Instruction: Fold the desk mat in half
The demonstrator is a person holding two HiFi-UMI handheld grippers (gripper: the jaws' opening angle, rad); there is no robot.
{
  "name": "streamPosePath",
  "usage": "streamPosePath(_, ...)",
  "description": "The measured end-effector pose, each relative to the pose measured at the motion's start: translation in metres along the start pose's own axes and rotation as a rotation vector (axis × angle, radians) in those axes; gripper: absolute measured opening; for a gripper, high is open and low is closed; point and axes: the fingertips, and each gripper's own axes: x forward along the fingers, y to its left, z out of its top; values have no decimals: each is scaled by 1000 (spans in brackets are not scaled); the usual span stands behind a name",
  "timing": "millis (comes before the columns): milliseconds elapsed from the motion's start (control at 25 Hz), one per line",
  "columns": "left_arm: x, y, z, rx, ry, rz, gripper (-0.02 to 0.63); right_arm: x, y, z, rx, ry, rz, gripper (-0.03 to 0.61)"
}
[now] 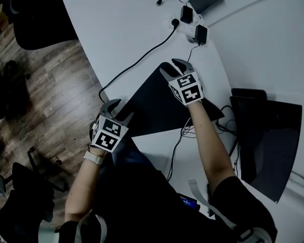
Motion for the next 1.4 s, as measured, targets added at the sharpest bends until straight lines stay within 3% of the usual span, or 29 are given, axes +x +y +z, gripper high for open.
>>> streamPosePath(320, -39, 5, 6, -10, -65, 61, 223, -31, 31, 13, 10, -39, 26, 159)
streamPosePath(720, -103, 13, 21, -82, -230, 161, 9, -79, 75, 39, 15, -123, 50, 61)
streamPosePath(960, -141, 19, 26, -136, -293, 192, 9, -111, 99, 63, 16, -185, 64, 41)
streamPosePath(1400, -225, 16, 21, -155, -393, 263, 8, -173, 163, 114, 3, -321, 100, 34)
